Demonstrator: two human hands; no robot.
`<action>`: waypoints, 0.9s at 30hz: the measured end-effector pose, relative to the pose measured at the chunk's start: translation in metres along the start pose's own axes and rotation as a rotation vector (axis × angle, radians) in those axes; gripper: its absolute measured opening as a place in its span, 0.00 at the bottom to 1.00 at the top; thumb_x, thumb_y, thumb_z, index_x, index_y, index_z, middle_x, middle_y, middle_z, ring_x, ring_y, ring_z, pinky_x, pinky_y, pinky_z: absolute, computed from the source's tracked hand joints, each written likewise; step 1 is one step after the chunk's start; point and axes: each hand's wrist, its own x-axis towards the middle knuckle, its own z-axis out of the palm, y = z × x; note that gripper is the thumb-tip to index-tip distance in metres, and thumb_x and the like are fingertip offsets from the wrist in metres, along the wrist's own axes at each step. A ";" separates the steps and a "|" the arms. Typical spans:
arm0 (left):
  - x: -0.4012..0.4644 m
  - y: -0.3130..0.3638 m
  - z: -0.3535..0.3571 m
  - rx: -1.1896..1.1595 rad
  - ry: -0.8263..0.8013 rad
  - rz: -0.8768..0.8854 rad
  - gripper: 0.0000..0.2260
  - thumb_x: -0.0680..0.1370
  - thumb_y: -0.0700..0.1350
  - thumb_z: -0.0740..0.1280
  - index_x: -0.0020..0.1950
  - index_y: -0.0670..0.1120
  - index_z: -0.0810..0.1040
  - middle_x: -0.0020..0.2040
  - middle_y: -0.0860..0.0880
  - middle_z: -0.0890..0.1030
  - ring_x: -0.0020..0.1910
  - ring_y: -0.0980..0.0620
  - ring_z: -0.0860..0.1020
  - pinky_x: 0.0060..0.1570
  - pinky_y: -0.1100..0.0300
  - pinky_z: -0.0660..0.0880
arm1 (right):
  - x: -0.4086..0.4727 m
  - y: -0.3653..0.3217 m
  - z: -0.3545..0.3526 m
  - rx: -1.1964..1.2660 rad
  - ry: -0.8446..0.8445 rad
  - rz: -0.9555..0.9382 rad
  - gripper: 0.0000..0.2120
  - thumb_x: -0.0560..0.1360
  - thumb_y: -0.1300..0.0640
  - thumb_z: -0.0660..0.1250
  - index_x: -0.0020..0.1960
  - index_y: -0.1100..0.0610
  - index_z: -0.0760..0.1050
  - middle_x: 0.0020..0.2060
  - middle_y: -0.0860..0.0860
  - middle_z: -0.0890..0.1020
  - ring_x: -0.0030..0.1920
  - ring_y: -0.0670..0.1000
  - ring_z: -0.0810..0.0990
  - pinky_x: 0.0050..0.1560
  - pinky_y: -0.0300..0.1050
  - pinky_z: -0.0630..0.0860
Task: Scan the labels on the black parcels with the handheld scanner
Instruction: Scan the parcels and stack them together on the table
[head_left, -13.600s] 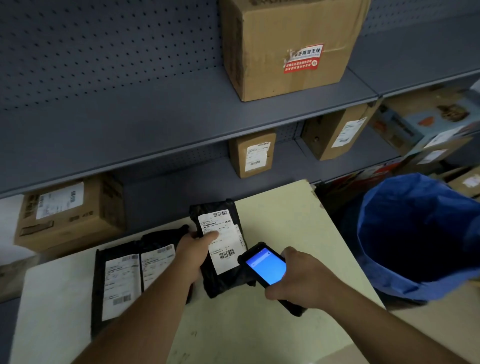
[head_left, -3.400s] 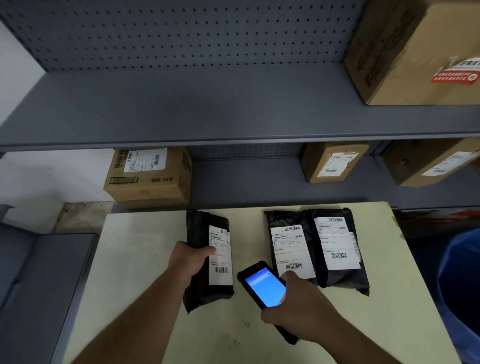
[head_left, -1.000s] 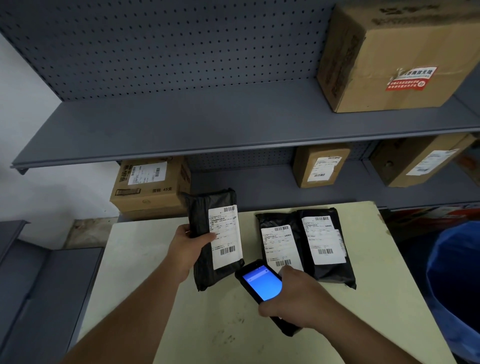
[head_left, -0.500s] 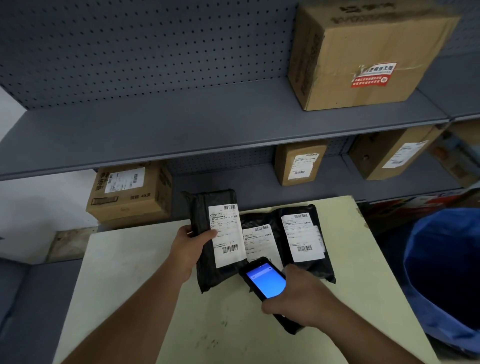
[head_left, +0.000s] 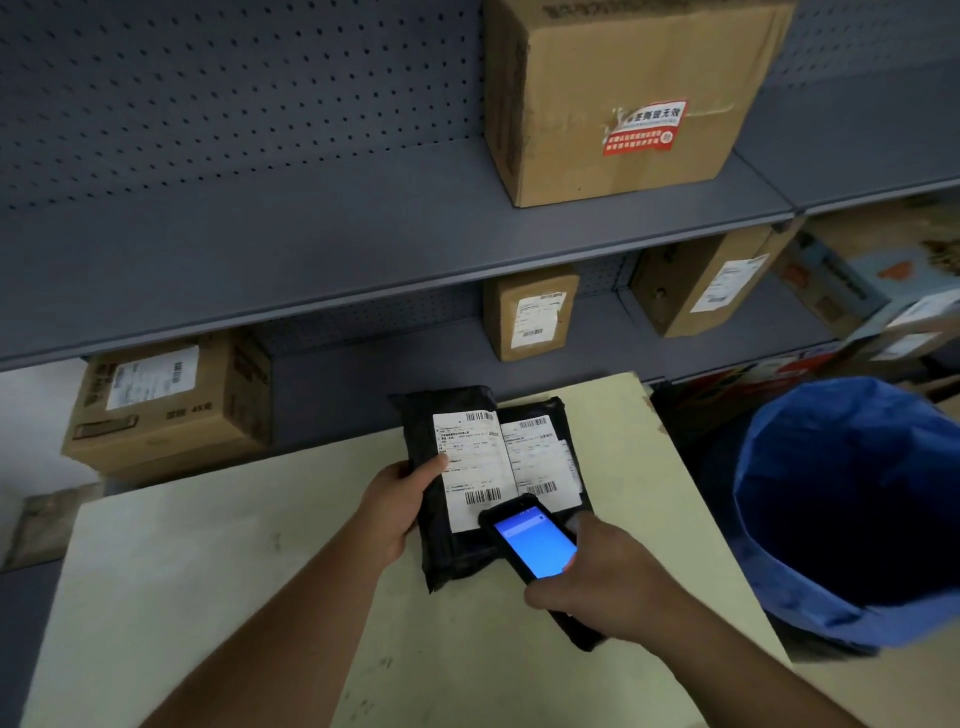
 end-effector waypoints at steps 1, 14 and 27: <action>0.002 -0.001 0.006 0.000 -0.009 -0.008 0.14 0.78 0.50 0.75 0.60 0.44 0.85 0.54 0.46 0.90 0.53 0.46 0.88 0.55 0.53 0.82 | 0.001 0.004 -0.003 0.004 0.006 0.006 0.27 0.62 0.45 0.78 0.56 0.51 0.74 0.47 0.48 0.82 0.46 0.49 0.84 0.47 0.48 0.83; 0.031 -0.016 0.062 0.060 -0.032 -0.095 0.21 0.75 0.58 0.75 0.66 0.51 0.83 0.57 0.48 0.89 0.57 0.44 0.87 0.64 0.44 0.80 | 0.009 0.044 -0.025 0.021 0.033 0.082 0.27 0.63 0.46 0.77 0.57 0.52 0.72 0.47 0.49 0.82 0.46 0.50 0.84 0.42 0.46 0.81; 0.045 -0.021 0.049 0.197 0.050 -0.056 0.22 0.67 0.63 0.72 0.56 0.56 0.87 0.54 0.50 0.89 0.55 0.43 0.86 0.63 0.40 0.81 | 0.012 0.045 -0.018 -0.005 0.014 0.093 0.24 0.64 0.46 0.76 0.53 0.53 0.71 0.45 0.49 0.81 0.40 0.47 0.80 0.38 0.43 0.76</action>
